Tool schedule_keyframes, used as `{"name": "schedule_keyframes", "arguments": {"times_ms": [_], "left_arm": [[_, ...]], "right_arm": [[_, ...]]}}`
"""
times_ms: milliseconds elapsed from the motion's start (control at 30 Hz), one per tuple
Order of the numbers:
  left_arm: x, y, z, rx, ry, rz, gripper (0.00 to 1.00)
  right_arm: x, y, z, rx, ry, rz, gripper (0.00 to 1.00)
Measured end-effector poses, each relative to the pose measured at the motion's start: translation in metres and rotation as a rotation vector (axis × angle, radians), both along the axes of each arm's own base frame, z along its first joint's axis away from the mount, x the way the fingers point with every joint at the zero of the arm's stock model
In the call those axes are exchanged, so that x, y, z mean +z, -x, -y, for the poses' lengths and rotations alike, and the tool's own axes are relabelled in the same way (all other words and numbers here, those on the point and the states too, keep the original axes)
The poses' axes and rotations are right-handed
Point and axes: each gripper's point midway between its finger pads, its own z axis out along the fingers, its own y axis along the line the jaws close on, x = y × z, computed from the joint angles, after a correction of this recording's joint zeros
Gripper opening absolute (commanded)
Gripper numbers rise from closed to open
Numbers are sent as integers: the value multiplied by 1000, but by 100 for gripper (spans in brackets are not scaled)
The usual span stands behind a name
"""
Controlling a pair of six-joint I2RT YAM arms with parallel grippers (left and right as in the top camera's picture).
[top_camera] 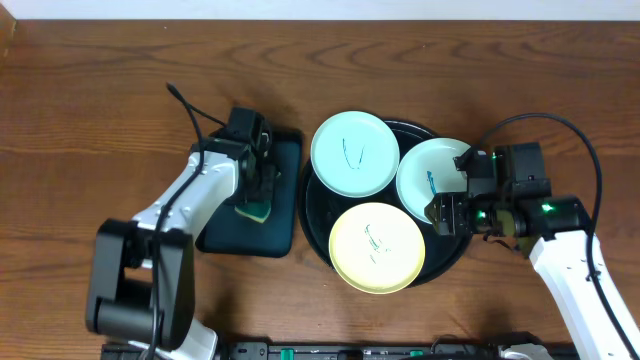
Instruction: Clean dirty plates on tray and stack at the side
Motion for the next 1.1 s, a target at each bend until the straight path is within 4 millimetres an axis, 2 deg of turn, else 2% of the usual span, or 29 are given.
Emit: {"name": "schedule_keyframes", "arguments": {"times_ms": [200,300,500,567,700,800,967,1100], "left_arm": [[49,5,6,-10,64,103,8],[66,8,13,-22,112,133,8],[67,15,18,-30,144,111,7],[67,15,19,-32,152,108,7],[67,17,23,-37,172,101,8],[68,18,27,-43,197,96,8],[69,20,33,-53,225,90,7],[70,24,47,-93,251,82,7]], "right_arm": [[-20,7,-10,40,10,-77,57],[-36,11,-16,58,15,-121,54],[-67,21,-22,71,33,-218,48],[-75,23,-24,79,39,-243,40],[-88,25,-28,90,49,-284,31],[-99,26,-30,89,55,-313,17],[-112,29,-30,69,62,-363,1],[-112,29,-32,65,51,-365,1]]}}
